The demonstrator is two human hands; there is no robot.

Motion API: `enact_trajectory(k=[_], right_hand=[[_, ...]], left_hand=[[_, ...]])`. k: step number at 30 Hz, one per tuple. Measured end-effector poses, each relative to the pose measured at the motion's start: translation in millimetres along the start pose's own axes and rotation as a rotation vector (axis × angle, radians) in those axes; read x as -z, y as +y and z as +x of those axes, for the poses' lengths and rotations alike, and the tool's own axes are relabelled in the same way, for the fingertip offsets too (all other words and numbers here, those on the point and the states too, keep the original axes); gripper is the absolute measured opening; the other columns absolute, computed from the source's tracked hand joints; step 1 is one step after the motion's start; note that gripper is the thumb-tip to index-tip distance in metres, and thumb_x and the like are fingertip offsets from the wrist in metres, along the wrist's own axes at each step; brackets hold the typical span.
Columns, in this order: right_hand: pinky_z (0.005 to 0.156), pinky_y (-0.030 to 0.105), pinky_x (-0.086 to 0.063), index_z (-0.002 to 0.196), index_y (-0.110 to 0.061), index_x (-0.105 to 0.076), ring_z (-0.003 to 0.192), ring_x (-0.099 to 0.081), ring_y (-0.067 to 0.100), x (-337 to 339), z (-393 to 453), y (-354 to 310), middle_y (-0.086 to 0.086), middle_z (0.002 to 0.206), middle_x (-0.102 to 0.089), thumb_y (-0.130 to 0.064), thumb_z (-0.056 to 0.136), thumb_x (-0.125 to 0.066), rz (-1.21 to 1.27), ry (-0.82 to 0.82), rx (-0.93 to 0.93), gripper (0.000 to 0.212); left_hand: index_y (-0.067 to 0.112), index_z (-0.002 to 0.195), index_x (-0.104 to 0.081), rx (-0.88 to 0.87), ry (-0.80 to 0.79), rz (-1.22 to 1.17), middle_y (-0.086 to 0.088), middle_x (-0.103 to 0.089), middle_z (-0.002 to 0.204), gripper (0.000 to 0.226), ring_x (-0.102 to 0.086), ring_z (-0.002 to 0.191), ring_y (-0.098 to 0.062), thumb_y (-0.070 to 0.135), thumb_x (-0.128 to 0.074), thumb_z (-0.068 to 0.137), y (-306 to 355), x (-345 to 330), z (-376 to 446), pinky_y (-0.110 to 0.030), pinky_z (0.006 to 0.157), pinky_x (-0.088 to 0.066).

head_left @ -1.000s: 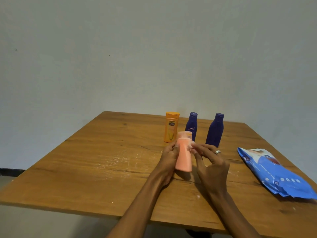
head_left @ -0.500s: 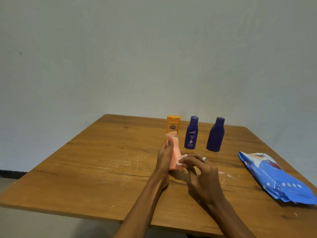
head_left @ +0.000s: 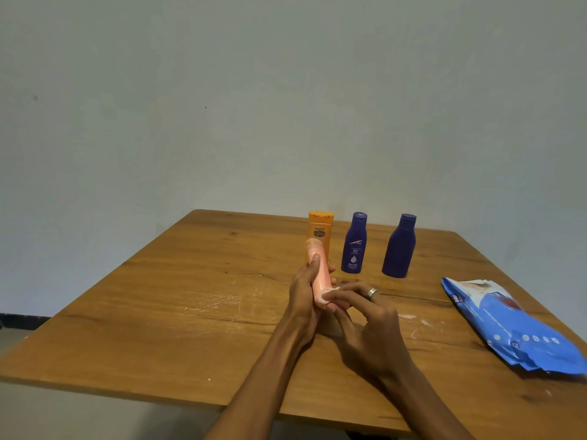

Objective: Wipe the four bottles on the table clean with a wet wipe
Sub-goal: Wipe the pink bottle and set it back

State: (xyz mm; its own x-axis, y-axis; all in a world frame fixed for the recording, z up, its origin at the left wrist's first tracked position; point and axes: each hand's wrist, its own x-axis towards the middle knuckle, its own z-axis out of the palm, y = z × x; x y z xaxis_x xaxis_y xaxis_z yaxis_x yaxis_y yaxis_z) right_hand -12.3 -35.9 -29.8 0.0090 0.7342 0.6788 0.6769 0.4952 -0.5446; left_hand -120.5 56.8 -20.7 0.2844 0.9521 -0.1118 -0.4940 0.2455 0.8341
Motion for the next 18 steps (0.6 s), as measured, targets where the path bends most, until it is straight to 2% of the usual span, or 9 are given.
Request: enact_trajectory(k=[3,5,8,10,13,15,18], right_hand=[[0.083,0.016,-0.054,0.116,-0.028,-0.067,0.110,-0.057,-0.002,-1,1,8,-0.016,0.116,-0.060,-0.025,0.091,-0.070,-0.035,0.026,-0.092,0.026],[0.084,0.022,-0.056,0.118,-0.031,-0.065,0.108,-0.058,-0.002,-1,3,16,-0.016,0.116,-0.062,-0.028,0.092,-0.066,-0.080,0.045,-0.162,0.027],[0.085,0.027,-0.058,0.120,-0.032,-0.064,0.107,-0.059,-0.001,-1,4,20,-0.014,0.116,-0.064,-0.029,0.090,-0.066,-0.118,0.071,-0.219,0.030],[0.084,0.022,-0.057,0.119,-0.030,-0.065,0.106,-0.058,-0.001,-1,3,17,-0.013,0.115,-0.063,-0.027,0.090,-0.068,-0.132,0.090,-0.190,0.029],[0.084,0.015,-0.053,0.116,-0.026,-0.067,0.110,-0.056,-0.001,-3,1,8,-0.013,0.116,-0.060,-0.024,0.090,-0.070,-0.116,0.057,-0.077,0.026],[0.087,0.015,-0.052,0.119,-0.026,-0.066,0.112,-0.055,-0.001,-4,0,3,-0.011,0.118,-0.061,-0.024,0.091,-0.071,-0.123,-0.014,0.007,0.029],[0.088,0.019,-0.053,0.120,-0.026,-0.065,0.112,-0.057,0.000,-5,0,3,-0.008,0.118,-0.063,-0.024,0.092,-0.070,-0.140,-0.042,0.063,0.029]], left_hand=[[0.007,0.135,-0.053,0.021,-0.027,-0.095,-0.013,-0.071,0.113,0.059,-0.067,0.091,-0.026,0.046,-0.058,0.091,0,3,1,-0.046,0.081,-0.057],[0.003,0.135,-0.054,0.026,-0.055,-0.143,-0.017,-0.071,0.116,0.062,-0.067,0.096,-0.029,0.045,-0.058,0.088,1,4,1,-0.049,0.088,-0.055],[0.005,0.138,-0.047,0.008,-0.106,-0.158,-0.017,-0.069,0.125,0.053,-0.067,0.105,-0.031,0.041,-0.047,0.099,1,3,0,-0.049,0.094,-0.053],[0.008,0.139,-0.045,0.003,-0.135,-0.133,-0.016,-0.069,0.126,0.050,-0.067,0.110,-0.032,0.042,-0.041,0.103,1,2,0,-0.051,0.096,-0.053],[0.008,0.135,-0.056,0.028,-0.165,-0.025,-0.020,-0.068,0.123,0.057,-0.065,0.110,-0.036,0.049,-0.041,0.099,-2,4,1,-0.057,0.104,-0.047],[0.007,0.131,-0.062,0.061,-0.204,0.027,-0.024,-0.066,0.121,0.059,-0.063,0.107,-0.036,0.051,-0.042,0.098,-3,5,0,-0.054,0.105,-0.044],[0.007,0.132,-0.059,0.082,-0.200,0.059,-0.026,-0.066,0.125,0.055,-0.065,0.111,-0.036,0.048,-0.037,0.103,-5,5,1,-0.055,0.108,-0.045]])
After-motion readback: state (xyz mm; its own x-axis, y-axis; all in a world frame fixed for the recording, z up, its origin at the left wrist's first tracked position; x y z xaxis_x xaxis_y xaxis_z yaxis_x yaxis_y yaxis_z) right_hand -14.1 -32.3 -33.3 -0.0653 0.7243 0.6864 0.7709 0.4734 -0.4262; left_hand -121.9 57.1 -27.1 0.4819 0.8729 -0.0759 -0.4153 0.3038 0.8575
